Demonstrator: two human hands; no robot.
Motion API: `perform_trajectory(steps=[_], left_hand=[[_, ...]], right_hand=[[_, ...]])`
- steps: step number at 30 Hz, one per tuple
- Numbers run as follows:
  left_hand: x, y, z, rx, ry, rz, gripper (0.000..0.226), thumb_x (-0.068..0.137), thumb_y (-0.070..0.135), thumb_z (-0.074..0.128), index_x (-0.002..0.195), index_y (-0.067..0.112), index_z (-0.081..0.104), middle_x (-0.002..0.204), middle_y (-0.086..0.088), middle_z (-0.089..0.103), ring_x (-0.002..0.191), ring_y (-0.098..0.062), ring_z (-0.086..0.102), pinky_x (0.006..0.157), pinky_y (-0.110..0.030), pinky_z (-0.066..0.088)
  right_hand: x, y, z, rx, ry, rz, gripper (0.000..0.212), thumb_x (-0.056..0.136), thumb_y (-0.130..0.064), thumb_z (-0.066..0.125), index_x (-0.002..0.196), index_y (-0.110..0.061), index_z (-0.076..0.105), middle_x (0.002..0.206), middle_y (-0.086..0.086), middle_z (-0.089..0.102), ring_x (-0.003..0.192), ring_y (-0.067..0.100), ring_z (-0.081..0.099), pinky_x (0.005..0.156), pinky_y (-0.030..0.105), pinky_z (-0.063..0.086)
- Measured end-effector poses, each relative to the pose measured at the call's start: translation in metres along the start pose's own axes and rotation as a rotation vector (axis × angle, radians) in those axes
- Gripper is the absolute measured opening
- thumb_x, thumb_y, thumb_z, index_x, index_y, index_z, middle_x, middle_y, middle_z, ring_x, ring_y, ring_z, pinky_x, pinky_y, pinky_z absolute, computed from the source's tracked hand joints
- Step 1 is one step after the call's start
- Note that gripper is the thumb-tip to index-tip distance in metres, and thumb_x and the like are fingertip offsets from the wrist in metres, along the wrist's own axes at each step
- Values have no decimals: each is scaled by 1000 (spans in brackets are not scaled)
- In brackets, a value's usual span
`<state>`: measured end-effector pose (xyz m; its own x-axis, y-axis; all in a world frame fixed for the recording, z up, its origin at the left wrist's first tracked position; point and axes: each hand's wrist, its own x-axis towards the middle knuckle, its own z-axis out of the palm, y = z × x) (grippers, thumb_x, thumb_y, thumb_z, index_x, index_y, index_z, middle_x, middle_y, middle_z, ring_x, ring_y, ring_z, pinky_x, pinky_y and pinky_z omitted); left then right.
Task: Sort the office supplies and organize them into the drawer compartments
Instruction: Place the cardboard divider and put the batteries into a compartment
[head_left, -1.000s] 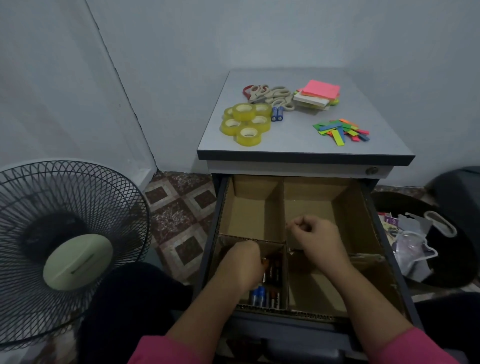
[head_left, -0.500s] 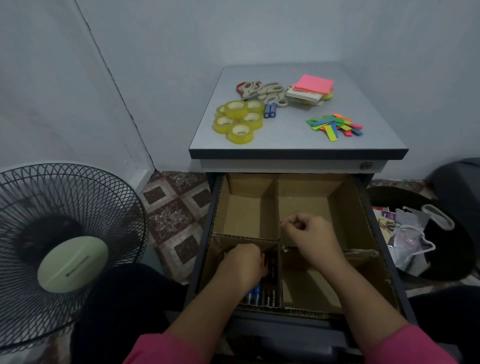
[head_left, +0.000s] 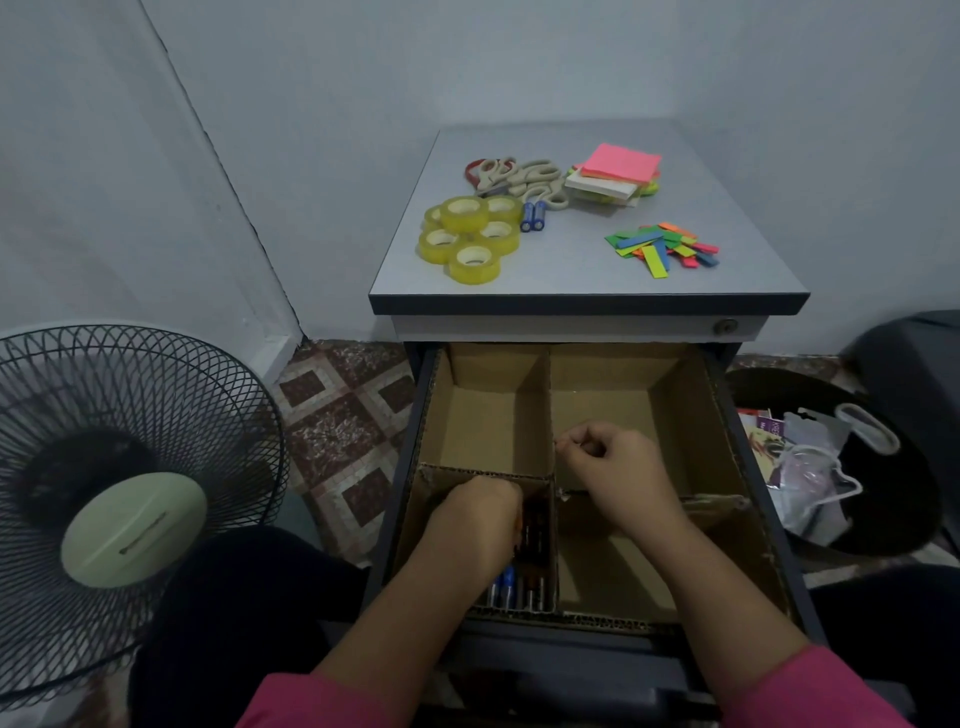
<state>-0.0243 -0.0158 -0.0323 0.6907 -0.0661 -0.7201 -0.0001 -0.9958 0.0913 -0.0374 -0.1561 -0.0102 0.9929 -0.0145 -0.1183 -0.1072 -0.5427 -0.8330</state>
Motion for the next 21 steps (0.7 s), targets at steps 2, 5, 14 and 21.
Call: perform_trajectory(steps=[2,5,14,21], left_hand=[[0,1,-2,1,-41,11,39,96,22,54,133,13,49,135,-8,50,122,-25,49,90,-31,40],[-1,5,-5,42,-45,30,39,97,22,53,134,10,48,135,-12,50,122,-28,49,92,-33,40],[-9,4,-5,73,-18,20,35,97,18,51,132,9,50,135,-13,49,122,-29,49,96,-36,41],[-36,-13,5,-9,346,141,20,93,9,51,107,9,66,111,-11,65,103,-26,61,87,-32,49]], right_hand=[[1,0,0,-8,2,-5,11,94,-27,57,85,-27,65,66,-10,54,64,5,51,53,20,35],[1,1,1,2,-2,0,12,94,-27,58,84,-28,64,70,-9,57,69,6,54,56,22,37],[1,1,2,7,-3,-3,13,93,-28,58,82,-31,64,70,-8,58,71,10,56,61,26,45],[-1,0,0,12,-7,-4,12,93,-28,58,84,-29,64,70,-8,57,67,8,54,57,22,39]])
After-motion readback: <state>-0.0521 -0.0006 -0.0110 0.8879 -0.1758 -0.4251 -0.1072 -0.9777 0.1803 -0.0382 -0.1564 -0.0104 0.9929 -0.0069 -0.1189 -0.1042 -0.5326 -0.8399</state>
